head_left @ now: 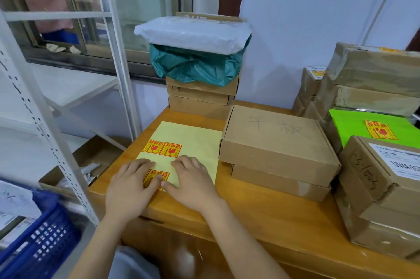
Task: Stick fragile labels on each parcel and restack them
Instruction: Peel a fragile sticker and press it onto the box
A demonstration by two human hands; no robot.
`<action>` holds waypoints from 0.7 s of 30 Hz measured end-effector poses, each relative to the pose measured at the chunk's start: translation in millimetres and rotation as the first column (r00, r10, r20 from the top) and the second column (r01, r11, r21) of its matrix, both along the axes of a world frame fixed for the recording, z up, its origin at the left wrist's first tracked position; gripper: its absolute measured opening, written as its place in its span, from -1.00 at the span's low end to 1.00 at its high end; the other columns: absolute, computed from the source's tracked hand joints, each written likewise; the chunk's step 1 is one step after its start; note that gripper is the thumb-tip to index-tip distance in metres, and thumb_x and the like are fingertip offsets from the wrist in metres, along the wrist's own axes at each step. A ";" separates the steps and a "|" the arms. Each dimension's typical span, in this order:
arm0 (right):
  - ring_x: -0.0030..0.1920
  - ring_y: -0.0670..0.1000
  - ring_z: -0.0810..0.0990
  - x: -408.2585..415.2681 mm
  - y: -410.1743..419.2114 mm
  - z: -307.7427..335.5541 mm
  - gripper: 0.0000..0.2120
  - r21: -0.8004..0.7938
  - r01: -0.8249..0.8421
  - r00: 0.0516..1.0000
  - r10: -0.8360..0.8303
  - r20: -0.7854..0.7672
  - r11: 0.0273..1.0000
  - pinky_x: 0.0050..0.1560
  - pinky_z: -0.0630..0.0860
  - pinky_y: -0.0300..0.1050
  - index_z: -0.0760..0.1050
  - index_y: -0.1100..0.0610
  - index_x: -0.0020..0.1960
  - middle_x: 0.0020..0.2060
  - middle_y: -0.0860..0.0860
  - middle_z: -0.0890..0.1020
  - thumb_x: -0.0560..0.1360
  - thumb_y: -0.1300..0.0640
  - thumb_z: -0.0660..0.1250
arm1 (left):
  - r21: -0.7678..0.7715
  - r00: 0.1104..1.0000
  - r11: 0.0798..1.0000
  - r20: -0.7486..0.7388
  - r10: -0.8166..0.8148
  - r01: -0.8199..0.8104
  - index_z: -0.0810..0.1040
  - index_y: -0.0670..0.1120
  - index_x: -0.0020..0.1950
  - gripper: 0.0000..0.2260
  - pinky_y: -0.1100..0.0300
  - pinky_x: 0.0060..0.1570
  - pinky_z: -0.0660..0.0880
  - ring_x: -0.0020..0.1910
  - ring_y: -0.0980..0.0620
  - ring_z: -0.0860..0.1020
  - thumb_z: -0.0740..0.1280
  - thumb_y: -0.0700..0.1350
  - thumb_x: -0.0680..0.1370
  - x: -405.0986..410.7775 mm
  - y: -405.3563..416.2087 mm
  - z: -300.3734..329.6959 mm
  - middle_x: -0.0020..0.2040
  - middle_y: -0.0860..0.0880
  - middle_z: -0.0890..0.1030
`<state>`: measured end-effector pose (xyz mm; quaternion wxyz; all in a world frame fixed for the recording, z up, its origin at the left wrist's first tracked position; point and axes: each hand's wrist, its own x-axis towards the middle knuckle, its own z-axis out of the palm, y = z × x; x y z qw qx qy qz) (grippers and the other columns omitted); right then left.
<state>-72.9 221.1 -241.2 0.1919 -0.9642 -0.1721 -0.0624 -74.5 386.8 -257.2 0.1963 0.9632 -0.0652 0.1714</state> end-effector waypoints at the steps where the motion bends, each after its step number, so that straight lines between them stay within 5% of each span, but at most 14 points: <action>1: 0.38 0.04 0.24 0.4 1.4 -0.1 -0.45 -0.010 0.002 1.000 -0.002 0.002 1.000 0.41 0.20 0.00 0.29 0.12 0.44 0.36 0.02 0.35 0.56 -0.18 0.16 | 0.003 1.000 1.000 0.000 0.001 -0.001 0.57 -0.02 0.22 -0.36 0.01 0.10 0.41 0.23 -0.01 0.45 -0.04 0.31 0.43 1.0 0.3 -0.6 0.20 0.04 0.56; 9: 0.33 0.04 0.31 -0.5 6.1 -2.6 -0.51 0.050 0.020 1.000 -0.021 0.021 0.999 0.35 0.31 -0.05 0.41 0.10 0.36 0.31 0.02 0.41 0.54 -0.17 0.23 | -0.030 0.999 1.000 -0.040 0.001 -0.002 0.54 0.04 0.24 -0.49 0.04 0.14 0.40 0.29 0.02 0.39 0.07 0.25 0.45 2.9 0.9 -1.4 0.25 0.06 0.52; 21: 0.33 0.01 0.29 -1.1 4.8 -5.7 -0.60 0.072 -0.021 0.999 0.018 0.032 0.997 0.39 0.20 -0.03 0.43 0.07 0.29 0.27 -0.02 0.43 0.55 -0.12 0.23 | -0.030 1.000 0.999 -0.007 -0.022 0.021 0.55 0.08 0.13 -0.55 0.08 0.05 0.40 0.22 0.02 0.43 0.05 0.28 0.46 4.6 3.9 -3.5 0.18 0.09 0.54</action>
